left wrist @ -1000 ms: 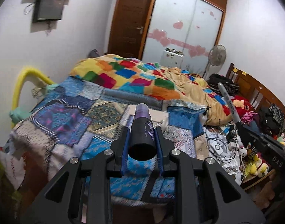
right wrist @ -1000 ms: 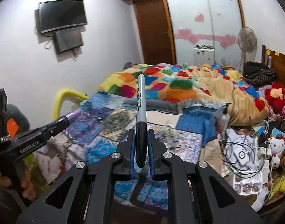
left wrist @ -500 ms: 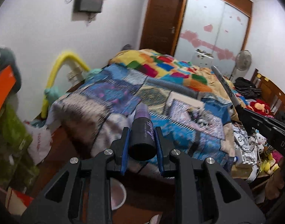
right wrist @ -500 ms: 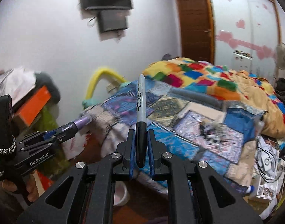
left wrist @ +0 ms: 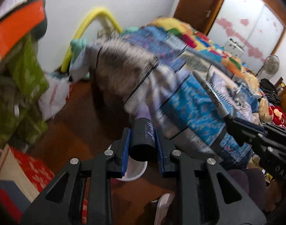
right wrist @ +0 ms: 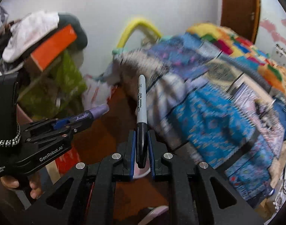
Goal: Collect trash
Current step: 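Carry the marker and pen to the white bucket on the floor, then open both tools to drop the marker and pen into the bucket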
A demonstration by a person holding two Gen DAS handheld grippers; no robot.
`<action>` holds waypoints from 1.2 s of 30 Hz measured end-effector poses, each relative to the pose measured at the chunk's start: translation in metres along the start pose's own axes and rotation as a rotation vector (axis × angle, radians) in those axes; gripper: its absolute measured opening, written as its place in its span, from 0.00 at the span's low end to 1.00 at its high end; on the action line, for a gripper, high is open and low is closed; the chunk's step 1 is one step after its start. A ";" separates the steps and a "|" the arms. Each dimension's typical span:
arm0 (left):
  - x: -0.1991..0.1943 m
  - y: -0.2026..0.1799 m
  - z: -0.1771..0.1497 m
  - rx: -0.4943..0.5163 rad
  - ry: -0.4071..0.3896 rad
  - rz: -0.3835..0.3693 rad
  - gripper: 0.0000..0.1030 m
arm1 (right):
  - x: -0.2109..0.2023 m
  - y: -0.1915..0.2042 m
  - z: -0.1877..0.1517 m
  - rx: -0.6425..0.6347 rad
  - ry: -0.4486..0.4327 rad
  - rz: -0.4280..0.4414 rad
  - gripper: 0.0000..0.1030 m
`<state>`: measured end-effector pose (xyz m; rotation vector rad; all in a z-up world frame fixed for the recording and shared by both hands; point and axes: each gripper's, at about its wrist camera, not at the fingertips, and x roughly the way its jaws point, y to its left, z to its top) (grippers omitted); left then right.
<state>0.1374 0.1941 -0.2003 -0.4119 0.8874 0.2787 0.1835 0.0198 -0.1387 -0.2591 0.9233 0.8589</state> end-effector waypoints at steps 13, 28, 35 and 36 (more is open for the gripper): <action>0.116 0.045 -0.049 -0.151 0.281 0.056 0.24 | 0.125 0.005 -0.022 -0.007 0.312 0.054 0.11; 0.191 0.076 -0.055 -0.268 0.458 0.056 0.26 | 0.212 -0.005 -0.032 0.045 0.522 0.170 0.13; 0.183 0.072 -0.050 -0.245 0.443 0.076 0.33 | 0.211 -0.016 -0.032 0.096 0.521 0.151 0.27; 0.181 0.071 -0.050 -0.242 0.440 0.076 0.33 | 0.210 -0.017 -0.031 0.093 0.518 0.150 0.27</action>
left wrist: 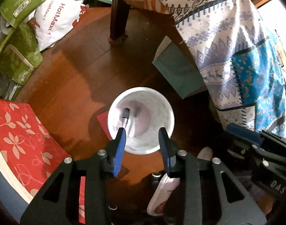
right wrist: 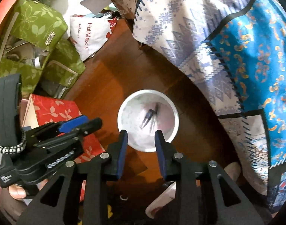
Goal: Collect trash
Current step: 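Open both tools to drop the marker and pen into the bucket, then move both tools back over the patterned mat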
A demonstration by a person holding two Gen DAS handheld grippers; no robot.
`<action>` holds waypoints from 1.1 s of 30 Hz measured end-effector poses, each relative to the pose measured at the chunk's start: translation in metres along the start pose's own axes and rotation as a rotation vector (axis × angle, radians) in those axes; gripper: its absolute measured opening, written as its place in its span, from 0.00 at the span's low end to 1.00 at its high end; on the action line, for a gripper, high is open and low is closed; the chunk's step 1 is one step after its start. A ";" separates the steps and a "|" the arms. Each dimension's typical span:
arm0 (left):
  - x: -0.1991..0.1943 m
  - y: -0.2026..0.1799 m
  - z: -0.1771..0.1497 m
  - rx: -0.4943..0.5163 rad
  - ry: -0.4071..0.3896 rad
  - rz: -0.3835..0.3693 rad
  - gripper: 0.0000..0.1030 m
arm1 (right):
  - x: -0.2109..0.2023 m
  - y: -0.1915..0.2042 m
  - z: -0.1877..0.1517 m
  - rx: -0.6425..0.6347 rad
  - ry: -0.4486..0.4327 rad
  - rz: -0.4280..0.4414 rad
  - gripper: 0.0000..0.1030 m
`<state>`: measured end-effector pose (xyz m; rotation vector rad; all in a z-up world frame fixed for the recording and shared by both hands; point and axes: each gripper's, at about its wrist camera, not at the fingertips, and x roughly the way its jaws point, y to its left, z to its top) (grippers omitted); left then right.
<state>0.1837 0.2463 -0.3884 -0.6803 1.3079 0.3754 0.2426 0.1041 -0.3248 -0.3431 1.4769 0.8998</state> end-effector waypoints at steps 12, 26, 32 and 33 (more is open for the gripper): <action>-0.079 -0.027 -0.019 0.065 -0.165 0.001 0.33 | -0.075 0.009 -0.019 -0.081 -0.186 -0.073 0.27; -0.230 -0.088 -0.070 0.192 -0.522 -0.023 0.33 | -0.231 0.013 -0.086 -0.093 -0.612 -0.167 0.27; -0.281 -0.131 -0.100 0.264 -0.653 -0.049 0.33 | -0.291 0.004 -0.121 -0.065 -0.794 -0.219 0.27; -0.287 -0.138 -0.104 0.277 -0.669 -0.056 0.33 | -0.300 0.001 -0.127 -0.055 -0.817 -0.219 0.28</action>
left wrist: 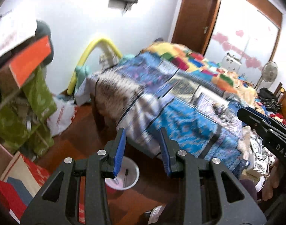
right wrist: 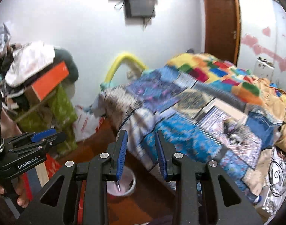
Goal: Collect trash
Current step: 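Move both tools back over the patterned mat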
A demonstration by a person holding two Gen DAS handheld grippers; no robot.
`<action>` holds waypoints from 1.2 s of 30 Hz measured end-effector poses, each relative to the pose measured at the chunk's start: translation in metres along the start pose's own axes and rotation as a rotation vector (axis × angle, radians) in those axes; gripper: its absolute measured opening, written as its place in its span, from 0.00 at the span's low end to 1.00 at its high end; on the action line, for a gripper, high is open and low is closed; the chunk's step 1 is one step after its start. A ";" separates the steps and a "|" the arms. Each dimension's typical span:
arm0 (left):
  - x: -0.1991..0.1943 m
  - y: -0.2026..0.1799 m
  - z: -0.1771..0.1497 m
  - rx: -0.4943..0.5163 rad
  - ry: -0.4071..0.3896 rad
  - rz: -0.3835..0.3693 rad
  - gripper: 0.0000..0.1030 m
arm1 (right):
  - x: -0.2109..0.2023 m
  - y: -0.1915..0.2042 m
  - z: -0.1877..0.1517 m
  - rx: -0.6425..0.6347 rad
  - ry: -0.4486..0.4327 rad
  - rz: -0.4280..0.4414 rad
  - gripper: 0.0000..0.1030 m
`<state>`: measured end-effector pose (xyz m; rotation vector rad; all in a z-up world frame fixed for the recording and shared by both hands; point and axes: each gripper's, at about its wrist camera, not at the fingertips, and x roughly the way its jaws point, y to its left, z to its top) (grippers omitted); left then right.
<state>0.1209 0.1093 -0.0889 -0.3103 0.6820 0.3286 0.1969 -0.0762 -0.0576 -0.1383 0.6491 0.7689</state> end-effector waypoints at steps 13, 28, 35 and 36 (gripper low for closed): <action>-0.038 -0.093 0.028 0.092 -0.175 -0.098 0.85 | -0.083 -0.064 0.009 0.089 -0.235 -0.198 0.79; 0.020 -0.180 0.050 0.182 -0.142 -0.204 0.85 | -0.100 -0.148 0.001 0.157 -0.225 -0.359 0.80; 0.077 -0.211 0.060 0.208 -0.069 -0.232 0.85 | -0.080 -0.196 -0.006 0.190 -0.163 -0.421 0.80; 0.089 -0.215 0.061 0.209 -0.052 -0.236 0.85 | -0.078 -0.201 -0.006 0.190 -0.156 -0.427 0.80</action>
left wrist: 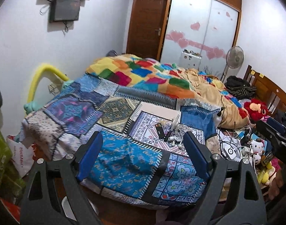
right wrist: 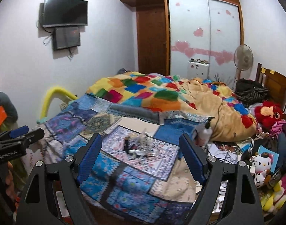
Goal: Collect trash
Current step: 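Move both tools back over the patterned mat, then grasp the black TRAINER box with the left tool while the right tool grasps a clear item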
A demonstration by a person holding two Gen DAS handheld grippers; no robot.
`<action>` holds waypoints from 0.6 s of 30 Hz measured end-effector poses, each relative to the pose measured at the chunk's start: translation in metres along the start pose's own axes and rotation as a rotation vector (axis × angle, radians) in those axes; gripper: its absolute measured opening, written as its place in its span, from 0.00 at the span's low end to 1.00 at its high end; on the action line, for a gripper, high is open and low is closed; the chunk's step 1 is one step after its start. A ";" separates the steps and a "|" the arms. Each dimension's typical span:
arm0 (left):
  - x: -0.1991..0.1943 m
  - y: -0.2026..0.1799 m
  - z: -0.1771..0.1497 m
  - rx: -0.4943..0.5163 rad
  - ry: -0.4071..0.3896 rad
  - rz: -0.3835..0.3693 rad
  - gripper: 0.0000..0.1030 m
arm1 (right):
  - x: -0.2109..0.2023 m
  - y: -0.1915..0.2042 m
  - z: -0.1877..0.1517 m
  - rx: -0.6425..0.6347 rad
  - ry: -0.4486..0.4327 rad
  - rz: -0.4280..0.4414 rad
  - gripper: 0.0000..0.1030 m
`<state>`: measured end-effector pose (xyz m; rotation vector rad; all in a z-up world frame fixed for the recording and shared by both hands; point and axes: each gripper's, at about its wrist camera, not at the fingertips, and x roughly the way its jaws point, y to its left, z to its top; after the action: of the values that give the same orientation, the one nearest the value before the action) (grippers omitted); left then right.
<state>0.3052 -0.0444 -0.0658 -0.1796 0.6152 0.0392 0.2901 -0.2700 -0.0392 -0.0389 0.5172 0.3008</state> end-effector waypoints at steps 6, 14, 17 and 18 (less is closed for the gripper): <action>0.062 -0.005 0.005 0.004 0.068 -0.013 0.85 | 0.039 -0.021 -0.006 0.000 0.060 -0.052 0.80; 0.144 -0.013 0.007 0.027 0.153 -0.023 0.85 | 0.105 -0.043 -0.029 0.041 0.211 -0.052 0.80; 0.179 -0.016 0.004 0.043 0.189 -0.024 0.85 | 0.130 -0.052 -0.038 0.077 0.270 -0.031 0.80; 0.187 -0.017 0.003 0.046 0.198 -0.024 0.85 | 0.138 -0.055 -0.041 0.091 0.290 -0.019 0.80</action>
<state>0.4614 -0.0639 -0.1687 -0.1476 0.8105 -0.0158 0.4007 -0.2890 -0.1449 0.0017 0.8170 0.2542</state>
